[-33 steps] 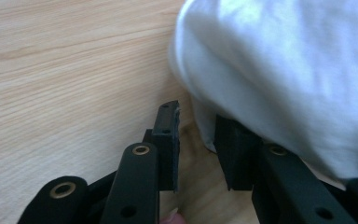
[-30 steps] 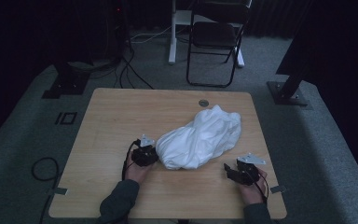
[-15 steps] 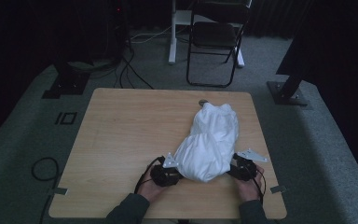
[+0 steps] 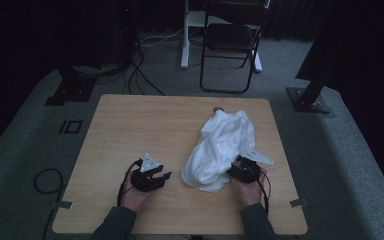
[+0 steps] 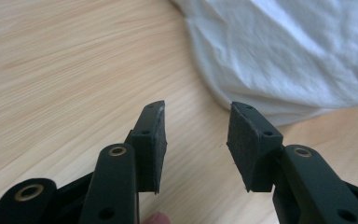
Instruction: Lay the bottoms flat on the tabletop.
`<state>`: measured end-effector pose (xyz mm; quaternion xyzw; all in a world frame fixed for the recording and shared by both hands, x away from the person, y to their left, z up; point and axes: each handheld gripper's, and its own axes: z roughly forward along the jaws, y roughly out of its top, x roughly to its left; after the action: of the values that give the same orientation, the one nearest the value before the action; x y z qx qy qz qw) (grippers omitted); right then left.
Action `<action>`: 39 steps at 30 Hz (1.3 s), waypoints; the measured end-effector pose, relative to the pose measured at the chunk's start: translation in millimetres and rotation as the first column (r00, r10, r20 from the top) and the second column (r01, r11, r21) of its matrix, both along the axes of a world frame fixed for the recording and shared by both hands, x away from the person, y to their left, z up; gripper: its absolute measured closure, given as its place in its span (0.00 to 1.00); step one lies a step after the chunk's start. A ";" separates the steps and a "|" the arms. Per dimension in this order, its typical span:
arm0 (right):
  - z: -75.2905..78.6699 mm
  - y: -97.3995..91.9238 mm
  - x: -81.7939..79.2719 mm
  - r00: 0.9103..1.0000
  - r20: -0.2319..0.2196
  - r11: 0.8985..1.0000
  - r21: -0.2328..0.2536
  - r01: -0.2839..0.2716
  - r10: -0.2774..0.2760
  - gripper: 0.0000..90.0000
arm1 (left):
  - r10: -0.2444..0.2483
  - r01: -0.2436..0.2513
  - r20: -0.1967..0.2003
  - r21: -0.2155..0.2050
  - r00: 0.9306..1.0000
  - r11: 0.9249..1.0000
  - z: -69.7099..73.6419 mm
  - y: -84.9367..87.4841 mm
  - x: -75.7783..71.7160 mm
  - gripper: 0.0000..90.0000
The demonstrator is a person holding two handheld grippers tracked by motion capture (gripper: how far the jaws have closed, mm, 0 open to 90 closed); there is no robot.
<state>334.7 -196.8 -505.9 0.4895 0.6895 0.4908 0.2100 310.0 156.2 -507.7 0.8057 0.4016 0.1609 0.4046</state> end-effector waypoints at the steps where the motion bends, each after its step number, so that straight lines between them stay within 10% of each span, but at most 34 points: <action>1: 2.3 7.4 2.6 1.000 0.005 1.000 -0.007 -0.017 0.017 0.49 | 0.013 -0.013 0.000 -0.008 1.000 1.000 0.0 5.3 -0.2 0.62; 5: 6.5 42.1 11.0 0.995 0.009 0.991 -0.090 -0.096 0.098 0.49 | 0.061 -0.061 0.008 -0.025 0.998 0.998 1.5 21.8 -1.0 0.61; 10: 3.7 71.6 9.3 0.978 0.009 0.951 -0.236 -0.198 0.206 0.45 | 0.116 -0.115 0.012 -0.035 0.993 0.993 2.8 37.8 -1.2 0.61; 31: -10.2 11.7 -19.6 0.991 -0.089 0.971 -0.208 -0.117 0.100 0.30 | 0.169 -0.168 0.044 -0.021 0.985 0.985 8.4 36.1 30.3 0.51; 39: -24.4 19.3 -21.5 0.971 -0.160 0.948 -0.235 -0.212 0.178 0.21 | 0.140 -0.139 0.031 -0.028 0.990 0.990 7.9 9.4 53.1 0.44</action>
<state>313.1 -177.5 -530.4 0.4207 0.8038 0.3835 0.1729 363.1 165.6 -499.8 0.7677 0.4522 0.1970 0.4091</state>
